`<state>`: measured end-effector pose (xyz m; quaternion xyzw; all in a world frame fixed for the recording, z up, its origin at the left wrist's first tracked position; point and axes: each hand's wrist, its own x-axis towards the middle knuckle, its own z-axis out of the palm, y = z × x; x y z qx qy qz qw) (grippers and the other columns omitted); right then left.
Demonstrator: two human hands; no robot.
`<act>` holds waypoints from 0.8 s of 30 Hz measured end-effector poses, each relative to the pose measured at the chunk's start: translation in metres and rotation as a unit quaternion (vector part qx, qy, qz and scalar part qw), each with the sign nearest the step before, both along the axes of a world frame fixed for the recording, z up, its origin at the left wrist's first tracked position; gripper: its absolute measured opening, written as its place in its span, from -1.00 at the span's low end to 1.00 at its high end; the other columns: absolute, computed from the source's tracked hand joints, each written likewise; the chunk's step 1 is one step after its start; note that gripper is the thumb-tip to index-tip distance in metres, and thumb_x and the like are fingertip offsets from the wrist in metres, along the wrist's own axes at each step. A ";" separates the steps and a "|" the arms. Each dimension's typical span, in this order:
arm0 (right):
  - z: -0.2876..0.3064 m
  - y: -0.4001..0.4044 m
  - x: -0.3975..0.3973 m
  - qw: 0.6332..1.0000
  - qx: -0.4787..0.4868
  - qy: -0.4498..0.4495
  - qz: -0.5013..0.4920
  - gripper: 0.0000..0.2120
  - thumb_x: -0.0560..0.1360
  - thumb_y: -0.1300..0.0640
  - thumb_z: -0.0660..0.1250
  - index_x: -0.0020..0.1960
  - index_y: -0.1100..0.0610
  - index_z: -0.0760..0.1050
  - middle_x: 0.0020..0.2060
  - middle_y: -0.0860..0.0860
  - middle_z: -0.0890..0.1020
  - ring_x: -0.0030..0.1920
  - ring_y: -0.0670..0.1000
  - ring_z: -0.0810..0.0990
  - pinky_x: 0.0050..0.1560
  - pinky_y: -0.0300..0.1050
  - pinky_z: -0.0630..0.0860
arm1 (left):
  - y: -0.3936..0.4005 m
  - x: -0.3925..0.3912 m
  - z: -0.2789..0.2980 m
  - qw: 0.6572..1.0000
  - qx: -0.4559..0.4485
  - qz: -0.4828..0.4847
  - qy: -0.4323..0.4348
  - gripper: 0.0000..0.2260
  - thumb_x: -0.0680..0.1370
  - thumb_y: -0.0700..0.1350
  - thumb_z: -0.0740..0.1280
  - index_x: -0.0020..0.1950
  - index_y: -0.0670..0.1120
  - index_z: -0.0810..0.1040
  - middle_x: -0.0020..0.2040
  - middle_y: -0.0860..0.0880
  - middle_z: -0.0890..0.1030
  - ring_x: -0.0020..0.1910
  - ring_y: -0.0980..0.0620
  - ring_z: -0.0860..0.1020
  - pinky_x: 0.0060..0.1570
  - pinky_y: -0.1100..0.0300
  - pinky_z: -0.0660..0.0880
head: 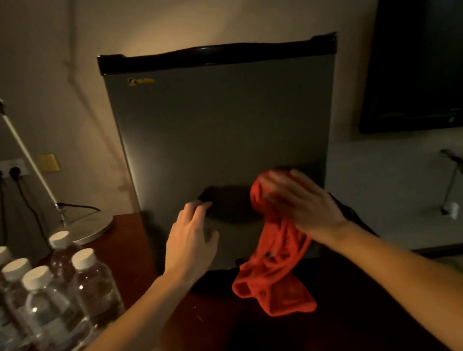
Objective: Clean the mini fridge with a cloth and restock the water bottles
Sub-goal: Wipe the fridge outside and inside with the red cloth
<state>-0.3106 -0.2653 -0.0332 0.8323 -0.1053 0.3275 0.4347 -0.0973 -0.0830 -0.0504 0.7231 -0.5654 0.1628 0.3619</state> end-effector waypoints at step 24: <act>0.077 0.018 0.053 0.994 0.041 -0.094 0.038 -0.56 0.51 0.25 0.19 0.39 0.18 0.41 0.53 0.16 0.17 0.55 0.19 0.06 0.49 0.19 0.08 | -0.007 -0.010 0.013 0.995 0.026 0.038 -0.086 -0.38 0.37 -0.06 0.38 0.43 -0.06 0.36 0.37 -0.01 0.33 0.31 -0.08 0.39 0.23 0.05 0.40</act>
